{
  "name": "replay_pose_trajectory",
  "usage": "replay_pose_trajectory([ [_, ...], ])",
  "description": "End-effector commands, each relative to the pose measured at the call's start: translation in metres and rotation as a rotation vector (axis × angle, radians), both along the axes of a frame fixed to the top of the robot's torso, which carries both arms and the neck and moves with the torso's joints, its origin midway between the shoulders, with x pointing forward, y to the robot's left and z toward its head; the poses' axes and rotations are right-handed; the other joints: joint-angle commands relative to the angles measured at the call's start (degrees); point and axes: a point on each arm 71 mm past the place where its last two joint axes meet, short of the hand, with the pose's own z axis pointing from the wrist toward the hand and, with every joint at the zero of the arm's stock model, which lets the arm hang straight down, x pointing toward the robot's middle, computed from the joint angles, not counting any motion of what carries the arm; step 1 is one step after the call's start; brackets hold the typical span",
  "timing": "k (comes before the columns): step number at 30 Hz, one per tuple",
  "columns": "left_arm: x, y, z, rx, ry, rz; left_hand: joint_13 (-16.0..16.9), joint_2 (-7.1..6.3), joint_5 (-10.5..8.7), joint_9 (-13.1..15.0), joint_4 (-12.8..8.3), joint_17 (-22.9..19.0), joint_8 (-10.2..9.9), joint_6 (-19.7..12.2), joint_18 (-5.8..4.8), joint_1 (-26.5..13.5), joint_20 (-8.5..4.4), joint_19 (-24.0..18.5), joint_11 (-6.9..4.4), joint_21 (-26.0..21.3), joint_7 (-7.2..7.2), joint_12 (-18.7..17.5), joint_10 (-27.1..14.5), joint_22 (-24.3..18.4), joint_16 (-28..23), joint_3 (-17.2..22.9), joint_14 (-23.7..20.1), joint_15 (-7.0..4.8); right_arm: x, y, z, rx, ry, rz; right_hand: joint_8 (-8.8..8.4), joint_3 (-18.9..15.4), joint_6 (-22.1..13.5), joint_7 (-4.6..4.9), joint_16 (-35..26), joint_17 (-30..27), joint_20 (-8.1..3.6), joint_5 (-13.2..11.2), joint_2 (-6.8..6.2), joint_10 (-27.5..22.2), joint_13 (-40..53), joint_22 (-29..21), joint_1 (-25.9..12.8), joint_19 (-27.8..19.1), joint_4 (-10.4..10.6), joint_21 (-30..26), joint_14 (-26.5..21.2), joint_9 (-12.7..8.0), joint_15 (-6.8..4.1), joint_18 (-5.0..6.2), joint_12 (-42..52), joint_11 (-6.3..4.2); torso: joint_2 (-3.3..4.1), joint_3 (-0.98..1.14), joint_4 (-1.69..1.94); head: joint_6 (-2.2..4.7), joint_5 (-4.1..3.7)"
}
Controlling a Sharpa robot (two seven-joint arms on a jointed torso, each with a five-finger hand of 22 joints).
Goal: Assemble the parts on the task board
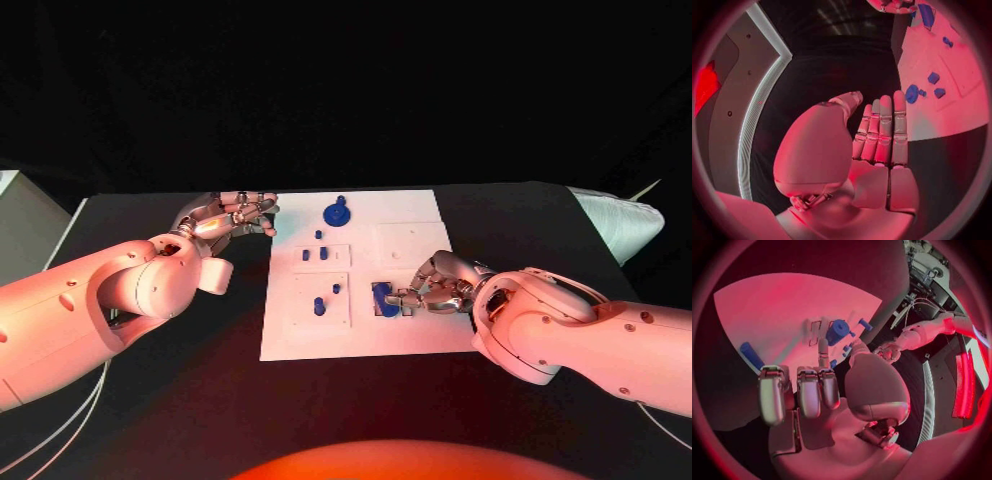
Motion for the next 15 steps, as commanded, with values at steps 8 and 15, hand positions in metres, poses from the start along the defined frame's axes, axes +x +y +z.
replay_pose_trajectory([
  [8, -0.0006, -0.0015, -0.0004, -0.009, 0.001, -0.009, -0.05, 0.29, 0.08, -0.09, 0.35, 0.07, -0.03, -0.39, 0.75, 0.23, 0.18, 0.37, -0.02, -0.19, 0.01, 0.27, -0.41, -0.05, -0.3, 0.02, 0.19, 0.07, -0.0021, -0.0033, 0.0004, 0.011, 0.005, 0.066, 0.71, 3.54, -0.29, -0.46, 0.25, 15.08, -0.6, -4.62, -2.79, 5.96, 15.1, 13.56, 10.44, 5.2, -0.16, 0.08, 5.98, -0.2, -0.49, -0.37, 0.12, -0.42, 0.01, -0.05, -0.04, -0.06, 0.08],
  [15, -0.0007, -0.0019, -0.0005, -0.01, 0.001, -0.01, -0.05, 0.29, 0.08, -0.09, 0.35, 0.07, -0.03, -0.39, 0.75, 0.23, 0.18, 0.37, -0.02, -0.19, 0.01, 0.27, -0.41, -0.05, -0.3, 0.02, 0.19, 0.07, -0.0006, -0.0036, -0.0008, 0.007, 0.008, 0.062, 0.67, 4.87, -0.26, -0.45, 0.25, 15.08, -0.58, -4.57, -3.08, 5.96, 15.1, 13.6, 11.88, 5.22, -0.2, 0.17, 5.98, -0.38, -0.47, -0.39, 0.12, -0.4, 0.02, -0.05, 0.07, -0.1, 0.0],
])
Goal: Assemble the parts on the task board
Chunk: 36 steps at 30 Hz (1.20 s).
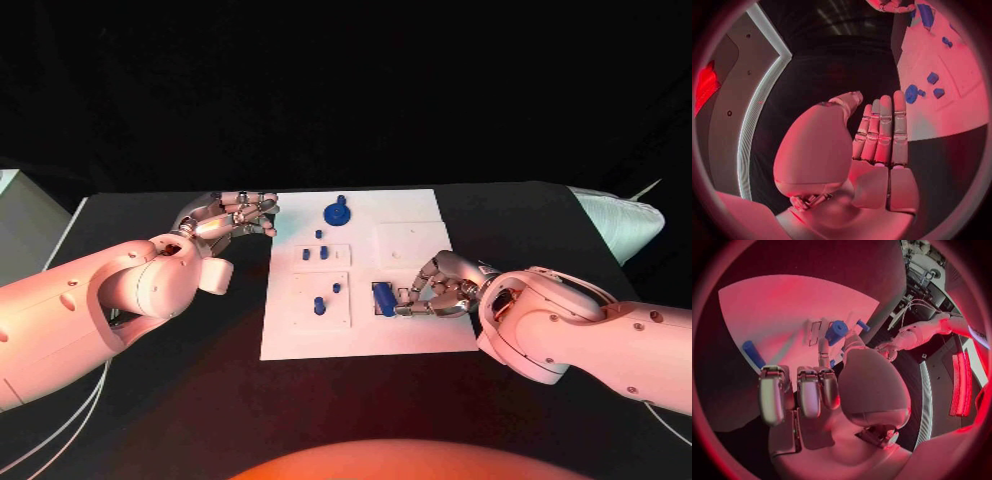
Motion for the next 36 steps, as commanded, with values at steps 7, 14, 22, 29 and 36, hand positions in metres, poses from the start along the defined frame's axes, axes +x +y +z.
replay_pose_trajectory([
  [7, 0.0, -0.002, 0.001, -0.01, -0.003, -0.01, -0.05, 0.29, 0.08, -0.09, 0.35, 0.08, -0.03, -0.39, 0.75, 0.23, 0.18, 0.37, -0.02, -0.19, 0.01, 0.28, -0.41, -0.05, -0.3, 0.02, 0.19, 0.06, 0.005, 0.005, -0.004, -0.014, -0.001, 0.009, 0.13, 1.62, 0.01, -0.18, 0.25, 15.08, -0.16, 0.39, 0.87, 5.87, 15.05, 13.64, 1.45, 5.23, -0.01, 0.23, 5.98, -0.29, -0.46, -0.4, 0.12, -0.3, 0.05, -0.03, 0.08, -0.09, 0.05],
  [14, -0.001, -0.002, 0.001, -0.01, -0.003, -0.01, -0.05, 0.29, 0.08, -0.09, 0.35, 0.08, -0.03, -0.39, 0.75, 0.23, 0.18, 0.37, -0.02, -0.19, 0.01, 0.28, -0.41, -0.05, -0.3, 0.02, 0.19, 0.06, 0.01, 0.008, -0.007, -0.028, -0.016, -0.005, 0.06, 2.21, 0.06, -0.18, 0.25, 15.08, -0.15, 0.79, 1.77, 5.87, 15.05, 13.67, 1.39, 5.25, -0.02, 0.29, 5.98, -0.44, -0.46, -0.41, 0.12, -0.29, 0.0, -0.04, 0.06, -0.2, 0.14],
  [22, -0.001, -0.002, 0.001, -0.009, -0.002, -0.01, -0.08, 0.41, 0.08, -0.14, 0.56, 0.11, 0.0, -0.4, 0.76, 0.35, 0.18, 0.46, -0.03, -0.35, 0.0, 0.36, -0.47, -0.16, -0.32, 0.02, 0.19, 0.06, 0.012, 0.013, -0.01, -0.032, -0.014, 0.008, 0.04, 2.28, 0.07, -0.18, 0.25, 15.08, -0.15, 0.83, 1.87, 5.87, 15.05, 13.69, 1.38, 5.26, -0.04, 0.33, 5.98, -0.46, -0.46, -0.42, 0.12, -0.29, 0.01, -0.02, 0.01, -0.24, 0.17],
  [29, -0.001, -0.002, 0.001, -0.01, -0.002, -0.01, -0.08, 0.39, 0.09, -0.16, 0.53, 0.11, 0.01, -0.41, 0.76, 0.46, 0.17, 0.49, -0.04, -0.37, -0.01, 0.38, -0.48, -0.18, -0.33, 0.02, 0.18, 0.05, 0.013, 0.016, -0.013, -0.038, -0.004, 0.018, 0.01, 2.32, 0.04, -0.2, 0.25, 15.08, -0.15, 0.57, 1.59, 5.87, 15.05, 13.7, 1.64, 5.26, -0.17, 0.37, 5.98, -0.52, -0.46, -0.43, 0.12, -0.3, 0.0, -0.01, 0.01, -0.24, 0.14],
  [36, -0.001, -0.001, 0.001, -0.009, -0.002, -0.008, -0.08, 0.39, 0.09, -0.16, 0.53, 0.11, 0.01, -0.41, 0.76, 0.46, 0.17, 0.49, -0.04, -0.37, -0.01, 0.38, -0.48, -0.18, -0.33, 0.02, 0.18, 0.05, 0.013, 0.019, -0.018, -0.055, 0.02, 0.039, -0.03, 2.53, 0.12, -0.18, 0.25, 15.08, -0.13, -1.15, 0.3, 5.87, 15.05, 13.65, 3.21, 5.22, -0.24, 0.14, 5.98, -0.73, -0.45, -0.39, 0.12, -0.28, 0.01, -0.03, -0.03, -0.4, 0.19],
])
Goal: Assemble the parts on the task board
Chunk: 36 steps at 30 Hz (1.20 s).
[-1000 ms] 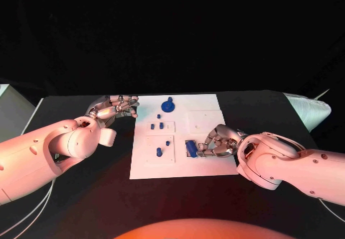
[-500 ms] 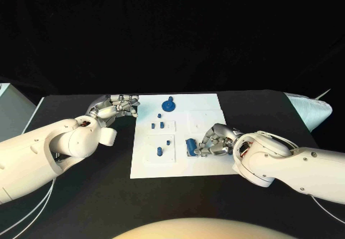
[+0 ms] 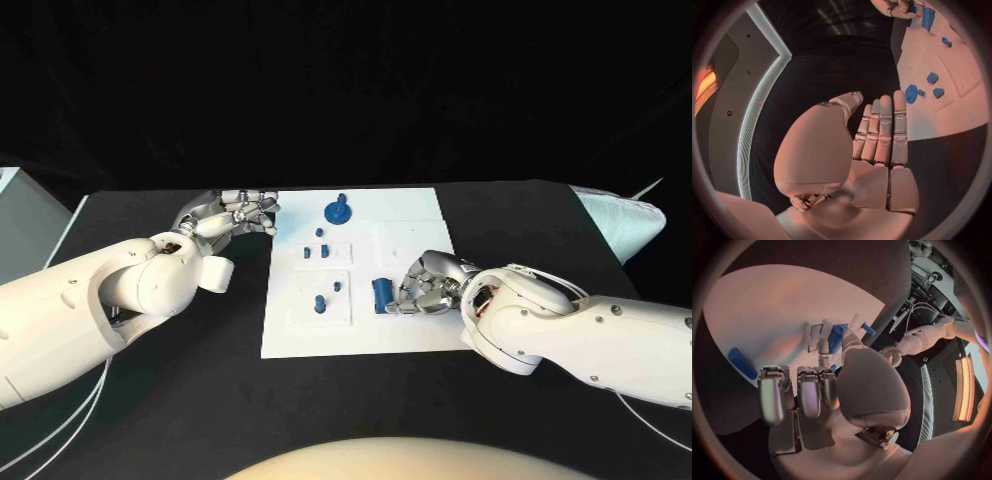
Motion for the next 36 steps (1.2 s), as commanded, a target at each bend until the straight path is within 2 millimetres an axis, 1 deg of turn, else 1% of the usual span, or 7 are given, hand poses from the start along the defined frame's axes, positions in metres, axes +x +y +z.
replay_pose_trajectory([
  [1, -0.0004, -0.0014, 0.0008, -0.009, -0.003, -0.008, -0.09, 0.16, 0.09, -0.06, 0.21, 0.06, 0.01, -0.41, 0.76, 0.24, -0.04, 0.28, -0.04, -0.37, -0.01, 0.2, -0.48, -0.06, -0.32, 0.03, 0.18, 0.05, -0.0009, 0.0015, -0.0029, -0.029, 0.019, 0.032, -0.02, 0.46, 0.1, -0.2, 0.25, 15.08, -0.14, -0.47, -0.33, 5.87, 15.08, 13.68, 1.3, 5.23, -0.12, 0.17, 5.98, -0.13, -0.45, -0.4, 0.12, -0.29, 0.01, -0.03, -0.03, -0.12, 0.05],
  [5, -0.0004, -0.0011, 0.0008, -0.009, -0.003, -0.008, -0.09, 0.16, 0.09, -0.06, 0.21, 0.06, 0.01, -0.41, 0.76, 0.24, -0.04, 0.28, -0.04, -0.37, -0.01, 0.2, -0.48, -0.06, -0.32, 0.03, 0.18, 0.05, -0.0013, 0.0028, -0.0048, -0.034, 0.027, 0.04, -0.05, 0.64, 0.16, -0.18, 0.25, 15.08, -0.13, -1.18, -1.07, 5.87, 15.08, 13.67, 2.83, 5.21, -0.13, 0.09, 5.98, -0.27, -0.44, -0.38, 0.12, -0.27, 0.01, 0.0, 0.0, -0.25, 0.06],
  [12, -0.0003, -0.0011, 0.0006, -0.008, -0.002, -0.009, -0.09, 0.16, 0.09, -0.06, 0.21, 0.06, 0.01, -0.41, 0.76, 0.24, -0.04, 0.28, -0.04, -0.37, -0.01, 0.2, -0.48, -0.06, -0.32, 0.03, 0.18, 0.05, -0.0021, 0.0058, -0.0085, -0.029, 0.03, 0.037, -0.05, 0.65, 0.17, -0.17, 0.25, 15.08, -0.13, -1.24, -1.09, 5.87, 15.08, 13.68, 2.91, 5.22, -0.12, 0.13, 5.98, -0.28, -0.44, -0.39, 0.12, -0.27, -0.02, 0.02, -0.01, -0.32, 0.02],
  [21, -0.0003, -0.0008, 0.0005, -0.008, -0.001, -0.008, -0.09, 0.16, 0.09, -0.06, 0.21, 0.06, 0.01, -0.41, 0.76, 0.24, -0.04, 0.28, -0.04, -0.37, -0.01, 0.2, -0.48, -0.06, -0.32, 0.03, 0.18, 0.05, -0.0012, 0.0036, -0.0089, -0.027, 0.018, 0.022, 0.0, 0.62, 0.31, -0.14, 0.25, 15.08, -0.12, -1.32, -0.97, 5.87, 15.08, 13.73, 2.67, 5.25, 0.14, 0.28, 5.98, -0.3, -0.43, -0.42, 0.12, -0.24, -0.01, -0.01, -0.02, -0.38, 0.05],
  [28, -0.0003, -0.0004, 0.0003, -0.007, 0.0, -0.008, -0.11, 0.14, 0.08, -0.1, 0.28, 0.08, 0.03, -0.41, 0.76, 0.39, -0.06, 0.35, -0.03, -0.45, 0.0, 0.26, -0.5, -0.12, -0.34, -0.02, 0.18, 0.04, -0.0028, 0.0001, -0.0075, -0.023, 0.011, 0.018, 0.03, 0.32, 0.41, -0.11, 0.25, 15.08, -0.1, -1.31, -1.17, 5.87, 15.08, 13.73, 2.01, 5.25, 0.21, 0.26, 5.98, -0.35, -0.4, -0.42, 0.12, -0.22, -0.02, 0.01, 0.01, -0.33, 0.07],
  [33, -0.0004, -0.0003, 0.0001, -0.007, 0.0, -0.008, -0.11, 0.14, 0.08, -0.1, 0.28, 0.08, 0.03, -0.41, 0.76, 0.39, -0.06, 0.35, -0.03, -0.45, 0.0, 0.26, -0.5, -0.12, -0.34, -0.02, 0.18, 0.04, -0.0052, -0.0012, -0.0063, -0.019, 0.01, 0.025, 0.07, -0.52, 0.48, -0.11, 0.25, 15.08, -0.09, -1.6, -2.04, 5.87, 15.08, 13.7, 0.83, 5.23, 0.25, 0.11, 5.98, -0.44, -0.37, -0.39, 0.12, -0.2, 0.0, 0.02, -0.04, -0.4, 0.13],
  [36, -0.0005, -0.0002, -0.0001, -0.007, 0.001, -0.008, -0.11, 0.14, 0.08, -0.1, 0.28, 0.08, 0.03, -0.41, 0.76, 0.39, -0.06, 0.35, -0.03, -0.45, 0.0, 0.26, -0.5, -0.12, -0.34, -0.02, 0.18, 0.04, -0.007, -0.0014, -0.0054, -0.016, 0.01, 0.032, 0.14, -1.4, 0.44, -0.12, 0.25, 15.08, -0.08, -2.17, -2.86, 5.87, 15.08, 13.66, -0.08, 5.21, 0.27, -0.03, 5.98, -0.47, -0.37, -0.36, 0.12, -0.2, 0.02, -0.01, -0.03, -0.38, 0.12],
])
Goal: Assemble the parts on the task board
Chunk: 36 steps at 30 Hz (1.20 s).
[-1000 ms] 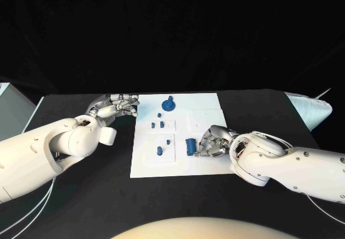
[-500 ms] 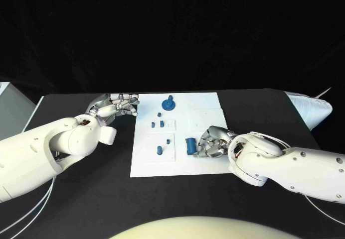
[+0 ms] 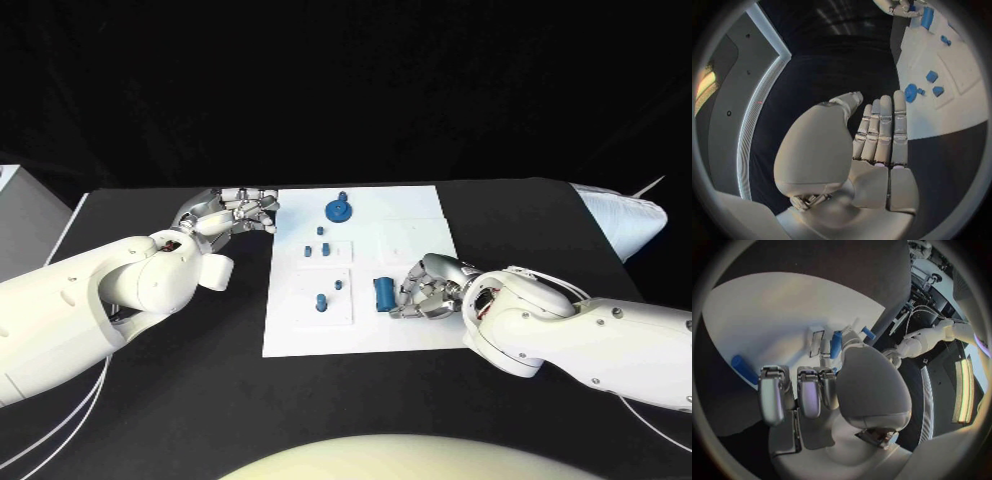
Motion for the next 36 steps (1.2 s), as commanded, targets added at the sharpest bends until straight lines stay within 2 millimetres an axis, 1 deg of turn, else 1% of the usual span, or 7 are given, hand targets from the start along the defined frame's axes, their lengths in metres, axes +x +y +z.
replay_pose_trajectory([
  [1, -0.0004, -0.0014, 0.0006, -0.009, -0.003, -0.01, -0.05, 0.14, 0.08, -0.06, 0.28, 0.1, 0.03, -0.41, 0.76, 0.39, -0.05, 0.36, -0.03, -0.2, 0.0, 0.26, -0.5, -0.06, -0.34, -0.02, 0.18, 0.05, -0.0029, 0.0003, 0.0, -0.004, -0.002, 0.021, 0.45, -0.75, 0.23, 0.03, 0.25, 15.08, -0.08, -0.67, -0.26, 5.88, 15.09, 13.63, -1.04, 5.21, 0.04, -0.04, 5.98, 0.03, -0.37, -0.36, 0.12, -0.2, 0.02, -0.02, -0.03, 0.0, -0.02],
  [8, -0.0007, -0.0012, 0.0002, -0.009, -0.002, -0.01, -0.05, 0.14, 0.08, -0.06, 0.28, 0.1, 0.03, -0.41, 0.76, 0.39, -0.05, 0.36, -0.03, -0.2, 0.0, 0.26, -0.5, -0.06, -0.34, -0.02, 0.18, 0.05, -0.0049, -0.0022, 0.002, -0.012, -0.017, 0.025, 0.77, -2.09, 0.17, -0.02, 0.25, 15.08, -0.09, -3.09, -0.86, 5.88, 15.09, 13.68, -2.52, 5.23, 0.1, 0.07, 5.98, 0.11, -0.4, -0.39, 0.12, -0.24, -0.02, -0.02, 0.01, -0.01, -0.02],
  [13, -0.0009, -0.0006, 0.0, -0.008, -0.001, -0.009, -0.05, 0.14, 0.08, -0.06, 0.28, 0.1, 0.03, -0.41, 0.76, 0.39, -0.05, 0.36, -0.03, -0.2, 0.0, 0.26, -0.5, -0.06, -0.34, -0.02, 0.18, 0.05, -0.0058, -0.0052, 0.0038, -0.013, -0.032, 0.017, 0.87, -2.34, 0.19, -0.04, 0.25, 15.08, -0.09, -3.31, -0.84, 5.88, 15.09, 13.72, -3.07, 5.25, 0.15, 0.17, 5.98, 0.14, -0.41, -0.41, 0.12, -0.26, -0.01, -0.06, 0.03, 0.03, 0.01],
  [15, -0.001, -0.0005, -0.0001, -0.008, -0.001, -0.009, -0.05, 0.14, 0.08, -0.06, 0.28, 0.1, 0.03, -0.41, 0.76, 0.39, -0.05, 0.36, -0.03, -0.2, 0.0, 0.26, -0.5, -0.06, -0.34, -0.02, 0.18, 0.05, -0.0058, -0.0058, 0.0046, -0.009, -0.041, 0.012, 1.08, -2.56, 0.19, -0.1, 0.25, 15.08, -0.12, -2.38, -0.35, 5.88, 15.09, 13.76, -5.17, 5.28, 0.19, 0.28, 5.98, 0.2, -0.44, -0.43, 0.12, -0.32, 0.0, -0.05, 0.0, 0.12, 0.03],
  [21, -0.0012, -0.0006, -0.0001, -0.009, -0.001, -0.009, -0.05, 0.14, 0.08, -0.06, 0.28, 0.1, 0.03, -0.41, 0.76, 0.39, -0.05, 0.36, -0.03, -0.2, 0.0, 0.26, -0.5, -0.06, -0.34, -0.02, 0.18, 0.05, -0.0041, -0.0061, 0.0057, -0.007, -0.064, 0.001, 1.4, -1.66, 0.3, -0.24, 0.25, 15.08, -0.19, -1.29, 0.91, 5.88, 15.09, 13.86, -5.99, 5.34, 0.12, 0.56, 5.98, 0.3, -0.54, -0.48, 0.12, -0.43, 0.02, -0.05, 0.03, 0.13, 0.03],
  [27, -0.0013, -0.0007, -0.0001, -0.009, -0.001, -0.009, -0.05, 0.14, 0.08, -0.06, 0.28, 0.1, 0.03, -0.41, 0.76, 0.39, -0.05, 0.36, -0.03, -0.2, 0.0, 0.26, -0.5, -0.06, -0.34, -0.02, 0.18, 0.05, -0.0018, -0.0031, 0.006, -0.009, -0.085, -0.001, 2.4, 0.26, 1.27, -0.77, 0.25, 15.08, -0.39, -0.58, 2.75, 5.88, 15.09, 13.98, -4.65, 5.41, -0.03, 0.89, 5.98, 0.62, -0.88, -0.55, 0.12, -0.88, 0.01, -0.05, 0.02, 0.08, 0.03],
  [36, -0.0014, -0.0009, -0.0001, -0.009, -0.001, -0.01, -0.07, 0.12, 0.08, -0.1, 0.37, 0.11, 0.05, -0.43, 0.76, 0.52, -0.06, 0.43, -0.02, -0.29, 0.02, 0.33, -0.54, -0.11, -0.37, -0.08, 0.17, 0.05, 0.0023, 0.0014, 0.0051, -0.034, -0.109, 0.001, 3.06, 2.12, 1.15, -1.13, 0.25, 15.08, -0.69, 0.88, 3.87, 5.88, 15.09, 14.15, -1.47, 5.51, -0.39, 1.39, 5.98, 0.74, -1.21, -0.65, 0.12, -1.23, 0.0, -0.06, 0.04, -0.12, 0.02],
])
